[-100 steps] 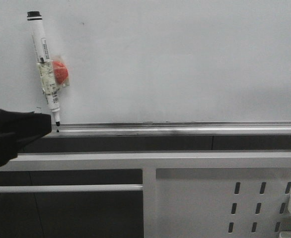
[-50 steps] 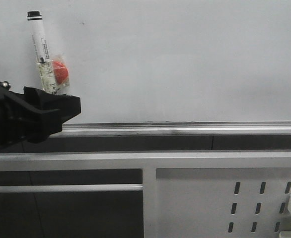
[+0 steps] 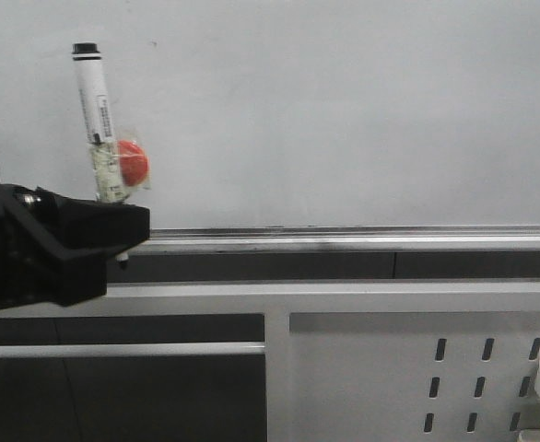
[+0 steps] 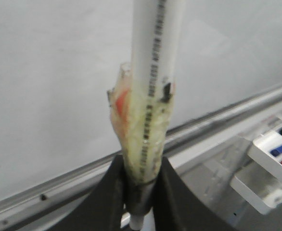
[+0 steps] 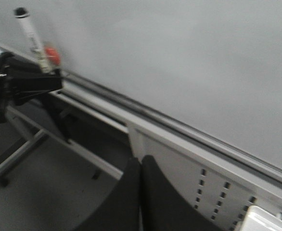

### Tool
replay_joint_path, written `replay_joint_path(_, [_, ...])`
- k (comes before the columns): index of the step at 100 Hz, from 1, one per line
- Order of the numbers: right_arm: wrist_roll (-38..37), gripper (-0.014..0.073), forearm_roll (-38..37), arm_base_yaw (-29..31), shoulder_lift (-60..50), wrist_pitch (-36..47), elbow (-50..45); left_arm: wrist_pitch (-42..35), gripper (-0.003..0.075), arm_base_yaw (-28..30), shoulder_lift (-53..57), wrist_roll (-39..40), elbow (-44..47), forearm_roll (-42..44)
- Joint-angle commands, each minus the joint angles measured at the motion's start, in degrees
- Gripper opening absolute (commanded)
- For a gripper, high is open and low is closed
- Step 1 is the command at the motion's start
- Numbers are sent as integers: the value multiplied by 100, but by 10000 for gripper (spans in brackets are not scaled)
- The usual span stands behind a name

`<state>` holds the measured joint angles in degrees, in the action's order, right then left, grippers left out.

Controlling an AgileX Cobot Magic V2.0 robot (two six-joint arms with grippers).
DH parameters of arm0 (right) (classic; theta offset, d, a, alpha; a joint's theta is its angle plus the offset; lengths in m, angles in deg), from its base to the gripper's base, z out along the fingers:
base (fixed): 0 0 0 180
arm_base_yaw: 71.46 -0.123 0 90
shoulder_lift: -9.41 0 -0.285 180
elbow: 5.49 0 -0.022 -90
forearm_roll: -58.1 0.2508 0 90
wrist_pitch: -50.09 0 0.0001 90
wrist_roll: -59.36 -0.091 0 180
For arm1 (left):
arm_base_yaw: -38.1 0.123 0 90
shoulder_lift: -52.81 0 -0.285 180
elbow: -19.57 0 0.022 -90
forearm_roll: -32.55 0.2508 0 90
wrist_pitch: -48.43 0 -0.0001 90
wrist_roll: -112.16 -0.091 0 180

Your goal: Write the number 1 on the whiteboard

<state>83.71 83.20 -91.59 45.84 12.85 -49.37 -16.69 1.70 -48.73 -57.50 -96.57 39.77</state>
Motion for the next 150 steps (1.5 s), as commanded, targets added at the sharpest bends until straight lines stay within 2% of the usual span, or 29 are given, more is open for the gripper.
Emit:
replay_joint_path(1, [130, -69, -88, -756, 474, 171, 440, -1076, -20, -27, 219, -81, -64, 453])
replay_joint_path(15, [104, -64, -1240, -2111, 1163, 150, 944, -101, -20, -27, 526, -108, -191, 1027])
replay_joint_path(22, [50, -11, -1565, -2545, 1496, 138, 1142, 653, -20, -27, 835, -117, -391, 1569])
replay_joint_path(29, [50, 103, -1585, -2744, 1807, 161, 1299, 1656, -20, -27, 1237, -117, -691, 2201])
replay_joint_path(37, [50, 253, -1585, -2762, 2081, 342, 1432, 2933, -20, -54, 1722, -69, -1034, 2982])
replay_joint_path(42, [50, 319, -1585, -2762, 2224, 560, 1461, 3617, -20, -99, 2070, -67, -1228, 3436])
replay_joint_path(48, [50, 364, -1518, -2762, 2399, 863, 1495, 4367, -20, -193, 2422, -57, -1378, 3625])
replay_joint_path(54, [50, 358, -1426, -2770, 2525, 1150, 1495, 4809, -20, -275, 2682, -57, -1494, 3653])
replay_joint_path(69, [50, 358, -1271, -2770, 2964, 1699, 1583, 5226, -20, -511, 3040, -57, -1605, 3932])
replay_joint_path(82, [50, 358, -1140, -2813, 3311, 1764, 1868, 5553, -20, -652, 3069, -57, -1627, 3932])
replay_joint_path(106, [50, 358, -1132, -2984, 3869, 1802, 2345, 5597, -20, -692, 3059, -57, -1663, 3932])
replay_joint_path(141, [50, 357, -961, -3002, 4081, 1948, 2429, 5560, -20, -692, 3059, -57, -1683, 3932])
replay_joint_path(150, [50, 311, -961, -3002, 4081, 1915, 2429, 5468, -20, -692, 3059, -57, -1683, 3932])
